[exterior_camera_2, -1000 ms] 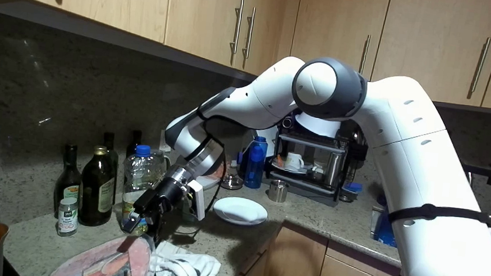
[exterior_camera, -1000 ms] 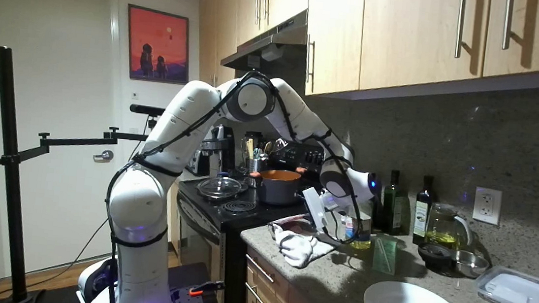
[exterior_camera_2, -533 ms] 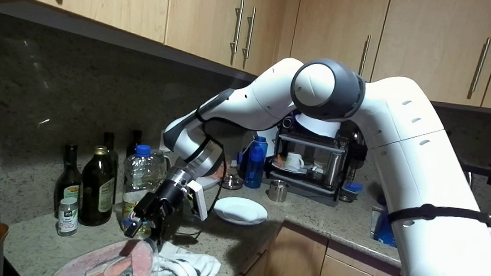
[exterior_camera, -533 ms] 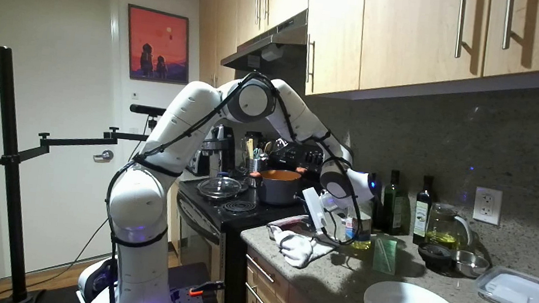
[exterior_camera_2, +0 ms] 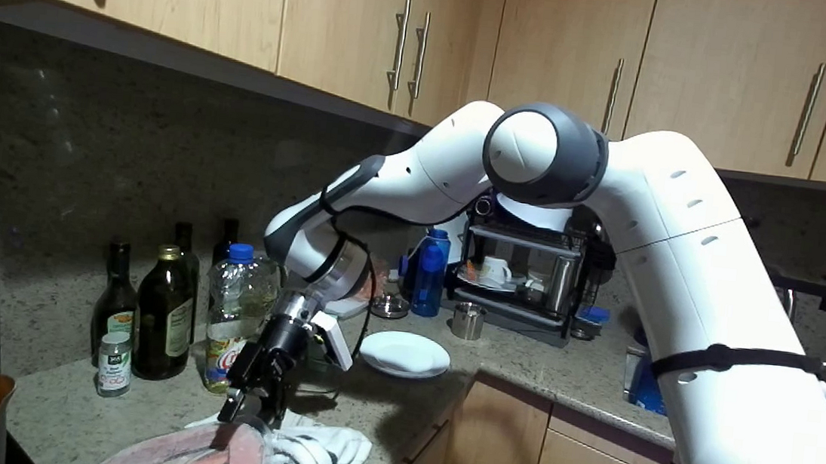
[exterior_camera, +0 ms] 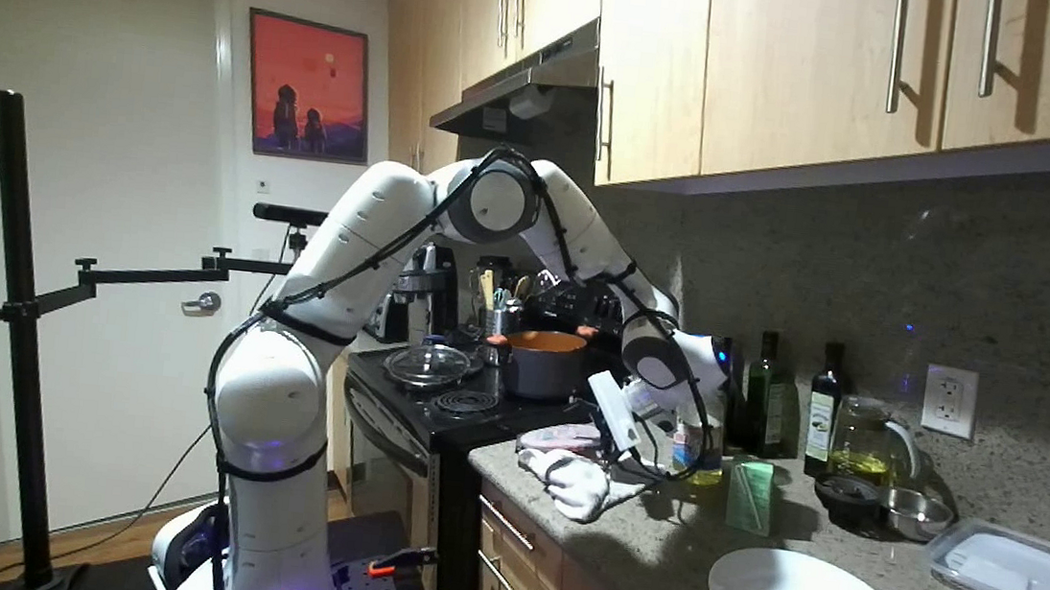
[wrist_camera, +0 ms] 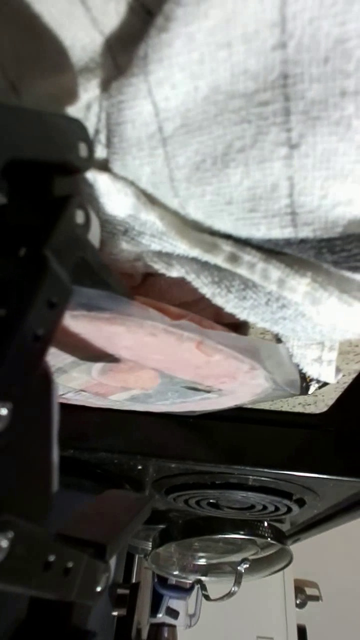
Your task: Put the object on top of the white towel on the white plate
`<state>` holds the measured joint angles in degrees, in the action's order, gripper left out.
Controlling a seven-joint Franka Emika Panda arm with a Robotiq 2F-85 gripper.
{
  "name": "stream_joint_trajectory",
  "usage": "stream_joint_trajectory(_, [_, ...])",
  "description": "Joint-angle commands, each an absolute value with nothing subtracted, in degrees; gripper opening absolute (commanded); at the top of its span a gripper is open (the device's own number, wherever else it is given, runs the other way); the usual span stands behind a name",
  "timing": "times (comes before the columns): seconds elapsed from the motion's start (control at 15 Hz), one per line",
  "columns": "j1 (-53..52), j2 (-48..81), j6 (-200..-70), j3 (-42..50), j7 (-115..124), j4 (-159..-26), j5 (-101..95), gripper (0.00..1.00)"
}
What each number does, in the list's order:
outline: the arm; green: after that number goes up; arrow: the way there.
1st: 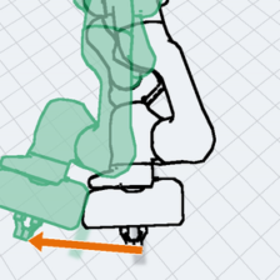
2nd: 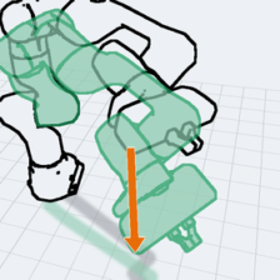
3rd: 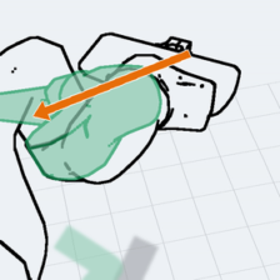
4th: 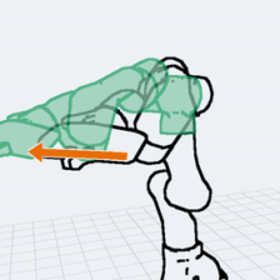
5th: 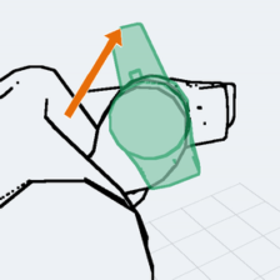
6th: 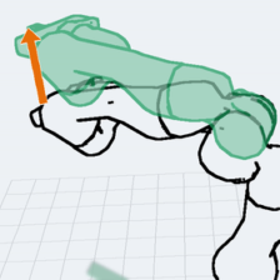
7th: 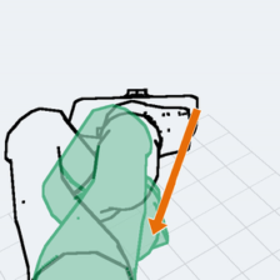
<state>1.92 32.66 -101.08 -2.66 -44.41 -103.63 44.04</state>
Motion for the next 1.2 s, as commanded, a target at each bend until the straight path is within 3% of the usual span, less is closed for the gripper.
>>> stream_joint_trajectory(0.0, [1.5, 33.1, -101.4, -3.9, -41.7, -102.1, 41.7, 1.00])
stream_joint_trajectory(1.13, [2.1, 34.9, -102.1, -5.8, -41.2, -101.5, 37.5, 1.00])
